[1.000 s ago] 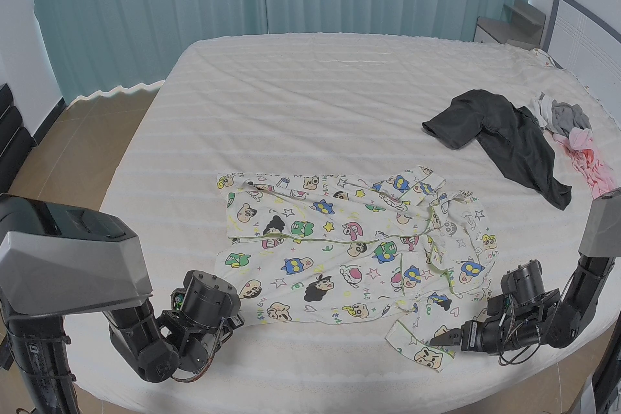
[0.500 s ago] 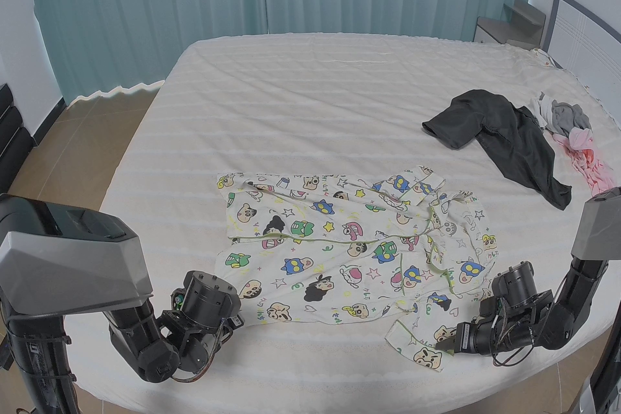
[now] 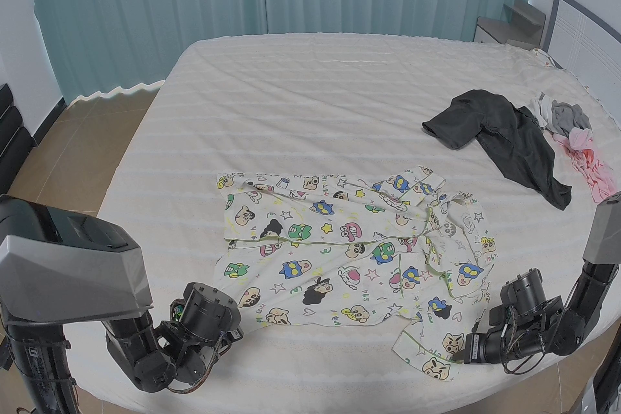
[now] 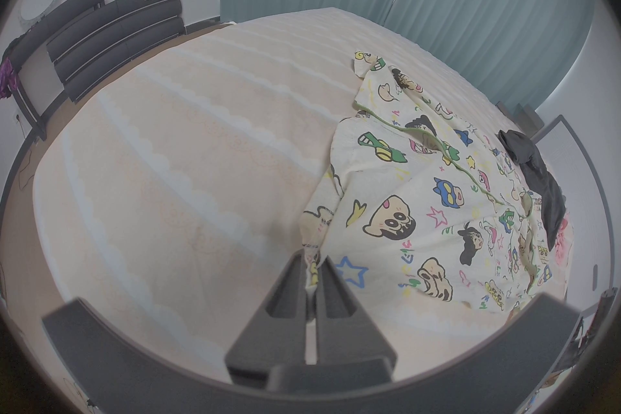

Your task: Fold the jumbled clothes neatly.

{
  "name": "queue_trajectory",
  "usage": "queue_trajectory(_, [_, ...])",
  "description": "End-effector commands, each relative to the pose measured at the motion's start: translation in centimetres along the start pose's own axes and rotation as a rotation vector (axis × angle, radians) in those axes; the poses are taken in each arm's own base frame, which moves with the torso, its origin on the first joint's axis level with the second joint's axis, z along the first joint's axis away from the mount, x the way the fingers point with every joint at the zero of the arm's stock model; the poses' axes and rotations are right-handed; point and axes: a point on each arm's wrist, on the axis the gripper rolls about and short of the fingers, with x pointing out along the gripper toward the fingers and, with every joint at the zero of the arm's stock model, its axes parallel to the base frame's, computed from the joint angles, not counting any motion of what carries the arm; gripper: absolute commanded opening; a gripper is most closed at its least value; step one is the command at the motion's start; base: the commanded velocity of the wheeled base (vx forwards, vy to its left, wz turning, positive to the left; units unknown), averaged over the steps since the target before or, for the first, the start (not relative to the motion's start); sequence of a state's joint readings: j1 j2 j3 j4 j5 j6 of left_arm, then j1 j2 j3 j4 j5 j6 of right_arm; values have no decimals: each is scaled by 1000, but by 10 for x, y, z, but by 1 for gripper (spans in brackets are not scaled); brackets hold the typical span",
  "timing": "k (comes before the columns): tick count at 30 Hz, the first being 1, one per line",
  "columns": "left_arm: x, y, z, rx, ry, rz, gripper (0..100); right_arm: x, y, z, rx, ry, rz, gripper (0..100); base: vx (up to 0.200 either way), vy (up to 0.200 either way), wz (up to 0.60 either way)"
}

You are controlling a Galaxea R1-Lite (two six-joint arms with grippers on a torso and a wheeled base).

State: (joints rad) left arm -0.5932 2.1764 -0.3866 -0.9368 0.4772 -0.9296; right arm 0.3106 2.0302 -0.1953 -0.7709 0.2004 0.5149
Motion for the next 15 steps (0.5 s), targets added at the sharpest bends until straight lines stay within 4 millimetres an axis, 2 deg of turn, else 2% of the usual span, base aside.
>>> queue_trajectory(1, [-9,6,0,6,6,5,0,-11,-6,-6,-9,-8,-7,0,0,0,0])
queue_trajectory(7, [-17,13,-1,17,17,16,0,-16,-17,-13,-22,16,-39,0,0,0,0])
queue_trajectory(15, [-26,33,-11,57,69,66,0,-22,-28,-27,-47,64,-69,0,0,0,0])
